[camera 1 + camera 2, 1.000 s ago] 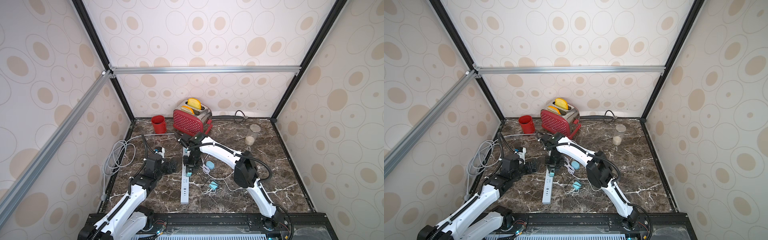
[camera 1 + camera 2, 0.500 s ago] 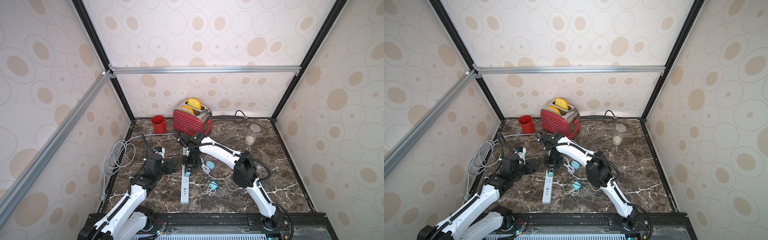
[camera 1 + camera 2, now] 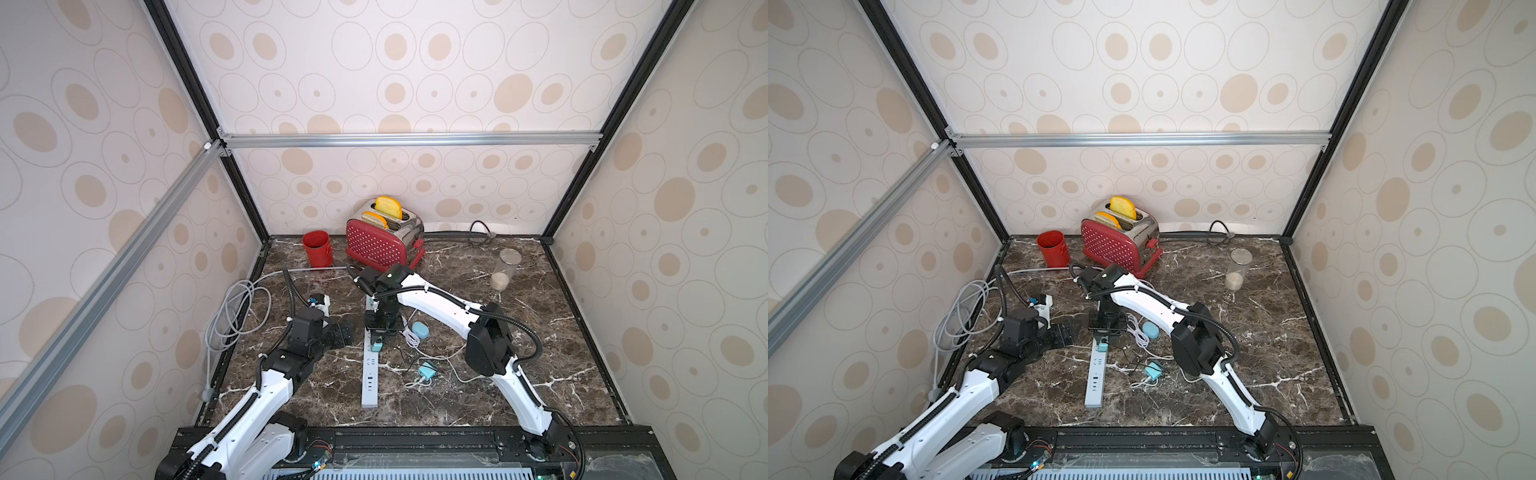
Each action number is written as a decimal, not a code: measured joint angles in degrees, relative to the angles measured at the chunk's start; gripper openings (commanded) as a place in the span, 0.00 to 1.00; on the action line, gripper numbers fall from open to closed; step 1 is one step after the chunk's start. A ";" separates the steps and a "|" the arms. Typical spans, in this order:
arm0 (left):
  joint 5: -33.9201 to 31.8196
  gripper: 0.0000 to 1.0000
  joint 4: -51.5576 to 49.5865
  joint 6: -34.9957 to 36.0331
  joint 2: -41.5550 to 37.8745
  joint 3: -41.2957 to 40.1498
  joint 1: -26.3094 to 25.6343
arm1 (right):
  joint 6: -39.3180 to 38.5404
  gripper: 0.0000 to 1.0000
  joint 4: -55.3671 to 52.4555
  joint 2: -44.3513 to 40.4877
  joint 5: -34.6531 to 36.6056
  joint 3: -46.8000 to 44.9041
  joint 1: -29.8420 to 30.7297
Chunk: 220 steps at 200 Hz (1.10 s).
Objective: Charge the bluetooth headset
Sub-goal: Insert the plug into the socket.
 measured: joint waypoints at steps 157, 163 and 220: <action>0.24 0.86 -0.02 -0.57 -0.33 0.00 0.00 | 5.01 0.00 -1.14 2.75 3.43 3.61 2.64; 0.24 0.86 -0.04 -0.63 -0.33 0.00 0.00 | 5.42 0.00 -1.20 3.04 3.48 4.15 2.80; 0.46 0.86 -0.04 -1.14 -1.09 0.00 0.00 | 8.22 0.00 -3.58 7.93 1.38 12.46 3.19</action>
